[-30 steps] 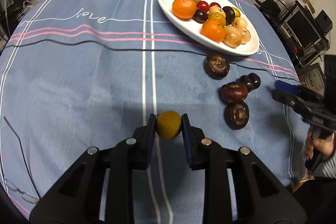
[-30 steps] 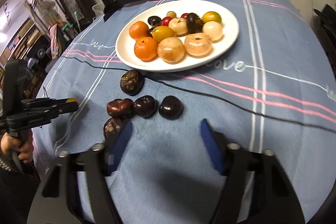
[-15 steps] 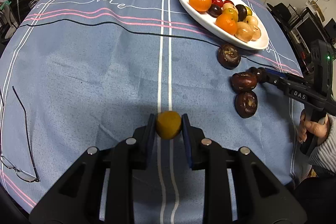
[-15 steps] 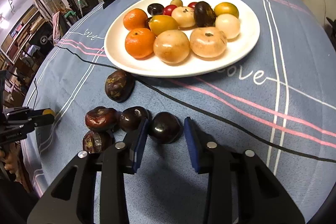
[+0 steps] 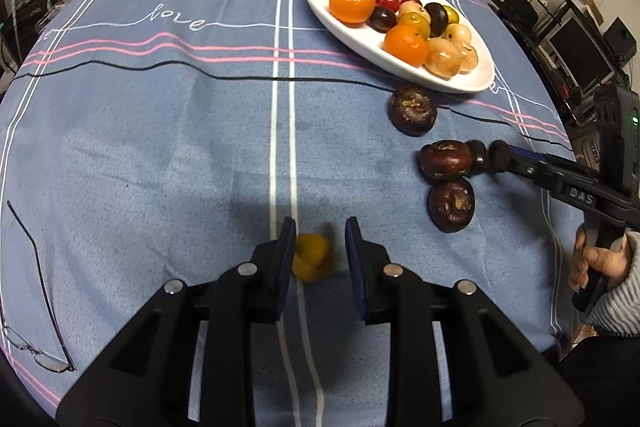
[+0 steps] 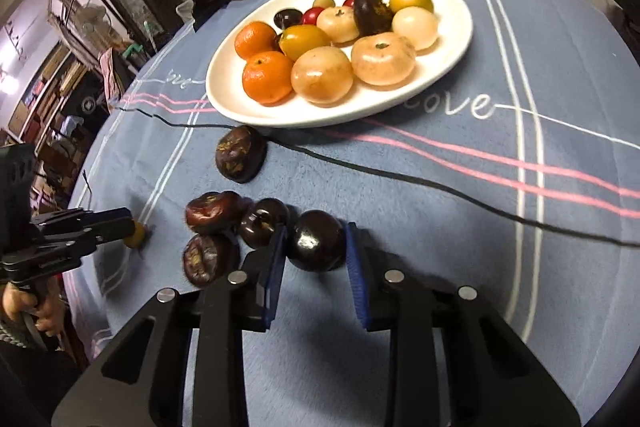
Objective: Organize fruits
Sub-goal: 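Grasp a dark mangosteen with the right tool while the left tool holds the yellow fruit, then carry both fruits onto the white plate and open both tools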
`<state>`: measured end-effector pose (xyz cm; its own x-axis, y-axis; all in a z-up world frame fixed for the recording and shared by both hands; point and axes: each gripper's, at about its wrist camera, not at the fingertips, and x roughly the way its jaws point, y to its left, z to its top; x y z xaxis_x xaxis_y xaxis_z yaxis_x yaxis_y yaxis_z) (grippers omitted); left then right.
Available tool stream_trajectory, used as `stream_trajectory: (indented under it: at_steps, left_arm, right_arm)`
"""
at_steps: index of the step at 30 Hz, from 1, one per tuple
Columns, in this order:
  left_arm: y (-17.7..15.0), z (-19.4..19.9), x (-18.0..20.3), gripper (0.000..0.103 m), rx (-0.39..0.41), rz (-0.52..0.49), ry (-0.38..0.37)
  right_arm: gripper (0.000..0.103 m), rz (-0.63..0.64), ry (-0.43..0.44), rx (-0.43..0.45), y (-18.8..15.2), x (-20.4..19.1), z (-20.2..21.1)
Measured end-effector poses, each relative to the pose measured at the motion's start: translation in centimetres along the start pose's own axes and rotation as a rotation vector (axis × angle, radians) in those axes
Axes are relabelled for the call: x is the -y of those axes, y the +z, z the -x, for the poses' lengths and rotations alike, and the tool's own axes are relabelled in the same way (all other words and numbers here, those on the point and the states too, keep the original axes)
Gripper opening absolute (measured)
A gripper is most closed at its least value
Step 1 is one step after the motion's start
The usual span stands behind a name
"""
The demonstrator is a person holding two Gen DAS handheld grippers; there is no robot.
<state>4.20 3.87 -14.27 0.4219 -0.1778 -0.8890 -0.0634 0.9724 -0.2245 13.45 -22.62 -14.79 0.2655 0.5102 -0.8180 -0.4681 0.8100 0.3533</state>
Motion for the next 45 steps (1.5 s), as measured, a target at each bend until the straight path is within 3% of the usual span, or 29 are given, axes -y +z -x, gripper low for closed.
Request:
stream_trajectory:
  at_steps: [7,10,25,31,38,45]
  left_arm:
    - [0.0,-0.9,-0.1,0.025,-0.015,-0.014,0.012]
    - [-0.3,-1.8,-0.3,0.025,-0.059,-0.016,0.018]
    - [-1.1,0.0,-0.9,0.025,-0.017,-0.007,0.012]
    - [2.6,0.3,1.0,0.025,0.035,-0.034,-0.016]
    - [10.2,-0.5,4.9,0.025,0.098,-0.123,-0.051]
    - [14.8,-4.0,5.4,0.025,0.082,-0.116,-0.050]
  right_arm:
    - [0.030,-0.031,0.009,0.007,-2.2,-0.1,2.1]
    - [0.030,-0.040,0.009,0.013,-2.5,-0.1,2.6]
    - [0.030,-0.054,0.015,0.026,-2.5,-0.1,2.9]
    - [0.030,-0.033,0.001,0.040,-1.4,0.1,3.3]
    - [0.030,-0.010,-0.004,0.144,4.9,0.4,4.3]
    - [0.030,0.030,-0.003,0.149,10.0,-0.1,0.8]
